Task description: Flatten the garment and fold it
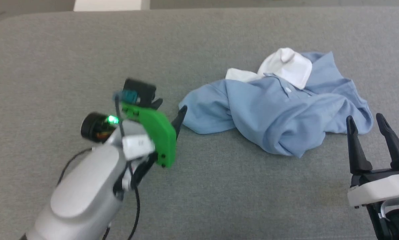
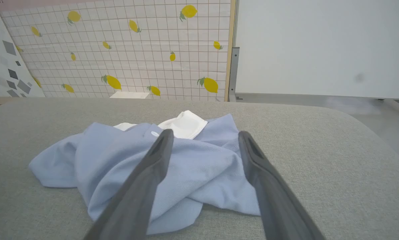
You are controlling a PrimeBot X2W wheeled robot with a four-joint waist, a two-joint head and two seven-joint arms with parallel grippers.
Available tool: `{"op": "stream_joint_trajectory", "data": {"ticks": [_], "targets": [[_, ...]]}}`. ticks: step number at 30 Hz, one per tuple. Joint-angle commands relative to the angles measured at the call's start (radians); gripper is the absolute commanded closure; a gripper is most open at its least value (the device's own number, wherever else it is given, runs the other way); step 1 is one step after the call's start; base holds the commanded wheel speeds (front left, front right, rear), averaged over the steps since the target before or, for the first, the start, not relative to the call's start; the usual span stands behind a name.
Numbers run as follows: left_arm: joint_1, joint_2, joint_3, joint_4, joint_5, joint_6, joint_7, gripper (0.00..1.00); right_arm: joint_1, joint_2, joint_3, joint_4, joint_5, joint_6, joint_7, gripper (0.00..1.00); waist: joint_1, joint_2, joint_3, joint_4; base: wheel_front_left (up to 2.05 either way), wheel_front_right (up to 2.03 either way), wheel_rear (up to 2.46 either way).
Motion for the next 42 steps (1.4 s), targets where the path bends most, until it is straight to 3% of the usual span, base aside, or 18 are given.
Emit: {"op": "stream_joint_trajectory", "data": {"ticks": [1, 8, 18, 19, 20, 25, 30, 37, 42], "targets": [[-0.045, -0.011, 0.003, 0.018, -0.015, 0.001, 0.035, 0.0, -0.013, 0.005, 0.004, -0.007, -0.007, -0.001, -0.009, 0.0, 0.0, 0.0, 0.063, -0.047, 0.0, 0.0, 0.0], [-0.203, -0.021, -0.014, 0.149, -0.067, 0.002, 0.282, 0.0, -0.027, 0.022, 0.03, -0.005, -0.024, -0.001, -0.026, 0.0, 0.0, 0.0, 0.126, -0.091, 0.0, 0.0, 0.0], [-0.252, -0.006, -0.05, 0.271, -0.07, 0.007, 0.409, 0.0, -0.041, 0.048, 0.056, 0.014, -0.034, -0.001, -0.053, 0.0, 0.0, 0.0, 0.163, -0.126, 0.0, 0.0, 0.0], [-0.248, -0.001, -0.057, 0.276, -0.069, 0.003, 0.416, 0.73, -0.042, 0.05, 0.058, 0.016, -0.036, -0.001, -0.054, 0.0, 0.0, 0.0, 0.164, -0.126, 0.0, 0.0, 0.0], [-0.242, 0.003, -0.062, 0.278, -0.071, -0.002, 0.421, 1.0, -0.042, 0.051, 0.06, 0.018, -0.039, -0.001, -0.055, 0.0, 0.0, 0.0, 0.163, -0.125, 0.0, 0.0, 0.0], [-0.208, 0.013, -0.038, 0.251, -0.055, 0.022, 0.331, 1.0, -0.032, 0.053, 0.057, 0.033, -0.051, -0.001, -0.057, 0.0, 0.0, 0.0, 0.134, -0.104, 0.0, 0.0, 0.0], [-0.182, 0.022, 0.037, 0.184, -0.025, 0.099, 0.172, 1.0, -0.025, 0.044, 0.055, 0.039, -0.05, -0.001, -0.045, 0.0, 0.0, 0.0, 0.085, -0.066, 0.0, 0.0, 0.0], [-0.171, 0.088, 0.181, 0.094, 0.02, 0.214, -0.011, 1.0, -0.022, 0.039, 0.062, 0.034, -0.045, -0.001, -0.016, 0.0, 0.0, 0.0, 0.042, -0.011, 0.0, 0.0, 0.0], [-0.094, 0.134, 0.237, 0.102, -0.005, 0.237, -0.041, 1.0, -0.02, 0.046, 0.062, 0.038, -0.047, -0.001, -0.008, 0.0, 0.0, 0.0, 0.033, 0.008, 0.0, 0.0, 0.0]]}}
